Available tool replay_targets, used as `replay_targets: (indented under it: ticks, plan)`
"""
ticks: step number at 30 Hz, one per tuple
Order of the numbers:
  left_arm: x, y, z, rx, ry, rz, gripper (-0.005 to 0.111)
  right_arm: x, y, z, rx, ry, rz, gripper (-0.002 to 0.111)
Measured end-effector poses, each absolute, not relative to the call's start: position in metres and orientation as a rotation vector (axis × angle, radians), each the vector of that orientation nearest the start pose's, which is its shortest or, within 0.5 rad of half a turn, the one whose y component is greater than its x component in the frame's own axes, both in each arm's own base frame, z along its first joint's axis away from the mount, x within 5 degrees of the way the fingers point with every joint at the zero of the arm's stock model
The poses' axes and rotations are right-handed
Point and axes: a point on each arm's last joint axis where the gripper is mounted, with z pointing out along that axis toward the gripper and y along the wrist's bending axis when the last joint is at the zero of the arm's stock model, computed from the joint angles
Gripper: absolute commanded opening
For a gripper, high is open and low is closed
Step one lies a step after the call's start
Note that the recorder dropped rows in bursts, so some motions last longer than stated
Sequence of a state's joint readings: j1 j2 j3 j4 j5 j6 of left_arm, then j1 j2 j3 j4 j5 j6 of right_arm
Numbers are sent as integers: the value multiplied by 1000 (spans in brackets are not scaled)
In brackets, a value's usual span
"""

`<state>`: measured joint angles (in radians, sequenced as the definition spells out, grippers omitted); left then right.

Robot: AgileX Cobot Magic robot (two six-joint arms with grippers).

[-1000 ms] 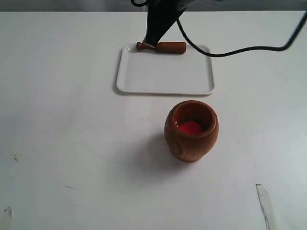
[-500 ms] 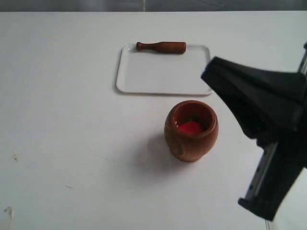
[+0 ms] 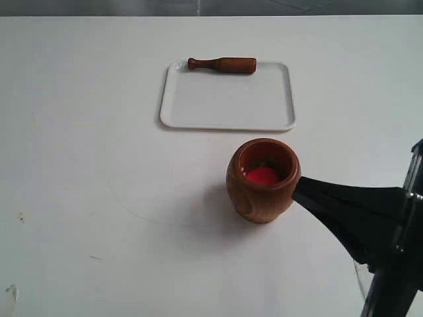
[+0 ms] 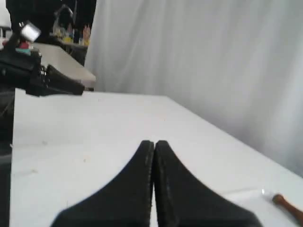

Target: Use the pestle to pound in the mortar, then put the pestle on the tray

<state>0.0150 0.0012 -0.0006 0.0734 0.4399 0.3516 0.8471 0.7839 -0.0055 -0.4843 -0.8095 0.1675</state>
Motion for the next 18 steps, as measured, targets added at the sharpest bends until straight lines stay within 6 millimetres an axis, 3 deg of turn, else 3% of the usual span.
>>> replay_targets:
  ticks: [6, 12, 18]
  plan:
    - [51, 4, 174, 367, 1901, 320, 0, 63, 106, 194, -1027, 1433, 703, 0]
    - [51, 4, 174, 367, 1901, 320, 0, 70, 98, 180, -864, 1733, 712, 0]
    - [51, 4, 174, 367, 1901, 320, 0, 72, 96, 178, -745, 1826, 771, 0]
